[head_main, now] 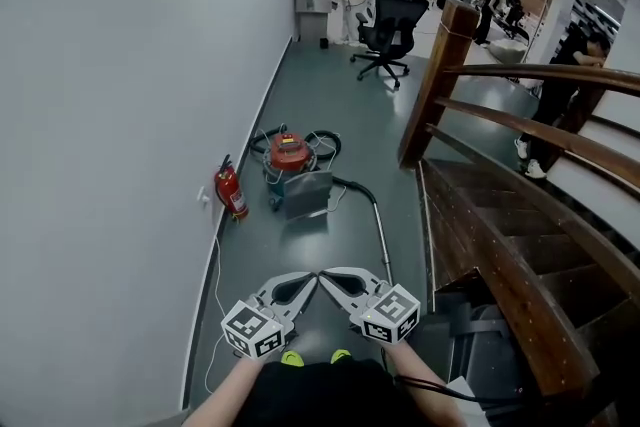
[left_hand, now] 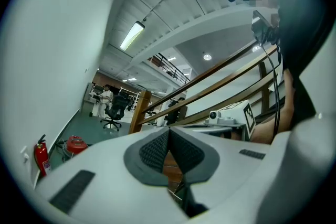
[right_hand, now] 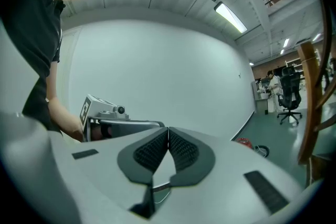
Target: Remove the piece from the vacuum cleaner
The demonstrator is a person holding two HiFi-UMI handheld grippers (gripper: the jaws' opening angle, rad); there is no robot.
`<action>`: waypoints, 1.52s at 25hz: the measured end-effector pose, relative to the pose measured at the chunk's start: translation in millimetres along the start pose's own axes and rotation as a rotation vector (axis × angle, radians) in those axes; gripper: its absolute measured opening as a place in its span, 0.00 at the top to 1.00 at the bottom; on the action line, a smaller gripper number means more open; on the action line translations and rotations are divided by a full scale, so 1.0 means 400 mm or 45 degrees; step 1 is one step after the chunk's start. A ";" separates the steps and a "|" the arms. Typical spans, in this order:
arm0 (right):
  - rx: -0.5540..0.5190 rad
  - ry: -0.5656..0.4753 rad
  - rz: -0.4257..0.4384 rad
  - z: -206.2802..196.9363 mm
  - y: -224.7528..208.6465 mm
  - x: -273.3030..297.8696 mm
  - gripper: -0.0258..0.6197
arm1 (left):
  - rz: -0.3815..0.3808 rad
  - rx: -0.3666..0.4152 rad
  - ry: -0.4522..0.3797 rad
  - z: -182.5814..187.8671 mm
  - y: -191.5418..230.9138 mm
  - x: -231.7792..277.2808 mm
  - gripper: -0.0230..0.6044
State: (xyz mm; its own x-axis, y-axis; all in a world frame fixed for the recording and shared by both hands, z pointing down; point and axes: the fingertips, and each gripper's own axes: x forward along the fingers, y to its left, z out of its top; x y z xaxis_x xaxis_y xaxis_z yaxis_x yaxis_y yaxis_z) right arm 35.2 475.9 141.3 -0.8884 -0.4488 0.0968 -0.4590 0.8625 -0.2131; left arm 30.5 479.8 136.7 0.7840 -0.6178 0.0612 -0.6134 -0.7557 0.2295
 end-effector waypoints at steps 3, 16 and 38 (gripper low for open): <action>0.014 0.001 -0.005 -0.005 0.004 0.003 0.93 | -0.003 -0.007 0.005 -0.004 0.000 -0.006 0.95; -0.015 0.048 -0.057 -0.019 0.044 0.048 0.93 | -0.030 -0.037 0.020 -0.011 0.026 -0.061 0.95; -0.057 0.159 0.003 -0.036 -0.091 0.177 0.93 | 0.059 -0.157 0.045 -0.026 0.201 0.007 0.95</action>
State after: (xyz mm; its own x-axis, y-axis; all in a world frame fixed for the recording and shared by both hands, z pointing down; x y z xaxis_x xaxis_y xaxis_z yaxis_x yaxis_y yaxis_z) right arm -11.2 416.0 170.0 -0.8827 -0.4167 0.2173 -0.4547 0.8742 -0.1705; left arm -15.7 419.4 165.4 0.7595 -0.6415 0.1083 -0.6342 -0.6929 0.3431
